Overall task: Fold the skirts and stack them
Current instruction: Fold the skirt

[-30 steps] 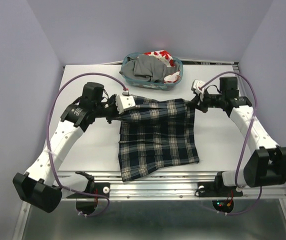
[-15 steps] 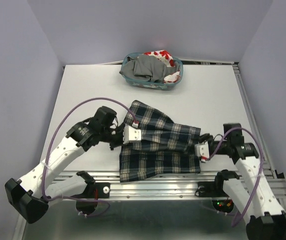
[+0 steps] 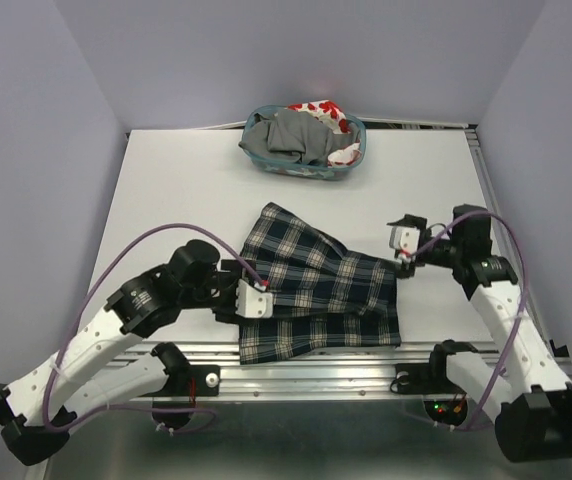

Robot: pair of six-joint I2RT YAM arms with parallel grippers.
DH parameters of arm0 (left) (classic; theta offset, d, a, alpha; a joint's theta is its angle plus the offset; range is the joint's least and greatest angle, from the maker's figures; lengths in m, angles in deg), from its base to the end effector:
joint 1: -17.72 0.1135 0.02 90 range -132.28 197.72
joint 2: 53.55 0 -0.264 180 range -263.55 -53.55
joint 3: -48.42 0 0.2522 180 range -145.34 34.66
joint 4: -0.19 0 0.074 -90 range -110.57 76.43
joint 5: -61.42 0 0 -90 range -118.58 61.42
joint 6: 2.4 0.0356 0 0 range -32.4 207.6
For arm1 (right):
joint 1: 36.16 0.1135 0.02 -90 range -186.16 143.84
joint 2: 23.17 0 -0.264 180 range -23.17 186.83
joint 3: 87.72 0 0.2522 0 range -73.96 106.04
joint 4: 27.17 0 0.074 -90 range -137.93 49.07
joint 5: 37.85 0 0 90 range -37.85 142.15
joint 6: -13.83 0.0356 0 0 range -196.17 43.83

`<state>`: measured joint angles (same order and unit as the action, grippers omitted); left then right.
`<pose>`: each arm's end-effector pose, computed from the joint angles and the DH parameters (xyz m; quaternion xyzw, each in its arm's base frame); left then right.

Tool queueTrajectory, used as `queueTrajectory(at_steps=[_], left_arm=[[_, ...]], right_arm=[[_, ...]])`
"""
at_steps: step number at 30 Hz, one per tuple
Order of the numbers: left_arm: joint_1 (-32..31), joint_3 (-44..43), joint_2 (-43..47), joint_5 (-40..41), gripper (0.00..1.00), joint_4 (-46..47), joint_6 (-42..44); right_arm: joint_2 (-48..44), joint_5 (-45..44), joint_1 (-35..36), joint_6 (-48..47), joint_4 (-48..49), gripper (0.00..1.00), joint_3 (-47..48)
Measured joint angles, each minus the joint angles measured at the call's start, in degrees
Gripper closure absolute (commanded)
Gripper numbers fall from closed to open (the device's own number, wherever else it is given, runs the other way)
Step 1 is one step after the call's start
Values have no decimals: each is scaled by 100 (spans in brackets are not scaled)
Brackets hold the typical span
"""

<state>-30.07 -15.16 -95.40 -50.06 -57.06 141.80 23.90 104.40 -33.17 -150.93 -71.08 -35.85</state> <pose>0.0876 -0.1160 0.3208 0.7325 0.4835 -0.1403 0.4583 0.1641 0.0368 0.2675 -0.6561 0.5124 0.0960 0.5456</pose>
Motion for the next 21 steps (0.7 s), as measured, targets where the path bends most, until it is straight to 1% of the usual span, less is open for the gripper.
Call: queueTrajectory(at_steps=[2, 4, 6, 8, 10, 12, 15, 17, 21], left_arm=[[0, -22, -273, 234, 27, 396, -354], [0, -138, -719, 382, 27, 640, -662], [2, -455, -1357, 466, 25, 857, -1056], [0, -804, -2079, 411, 20, 1064, -1327], [-52, -1003, -2588, 374, 20, 1320, -1541], [-254, -1097, -2824, 413, 17, 1519, -1615], [-820, -1182, -3128, 553, 16, 1840, -1617], [-1276, -1185, -3436, 669, 16, 2164, -1615], [-1818, -1233, -4229, 957, 19, 2671, -1578]], right_arm=[[573, -87, -2, 791, 369, 25, 479], [992, -144, -2, 1338, 538, 26, 841], [1447, -238, 0, 1917, 485, 27, 1263], [1985, -350, -2, 2468, 243, 28, 1731], [2400, -483, -2, 2990, -52, 28, 2085], [2640, -693, -2, 3510, -249, 27, 2218], [2863, -1014, -61, 4146, -599, 27, 2225], [2988, -1169, -160, 4341, -791, 27, 2236], [3477, -1366, -688, 4419, -1360, 25, 2503]])
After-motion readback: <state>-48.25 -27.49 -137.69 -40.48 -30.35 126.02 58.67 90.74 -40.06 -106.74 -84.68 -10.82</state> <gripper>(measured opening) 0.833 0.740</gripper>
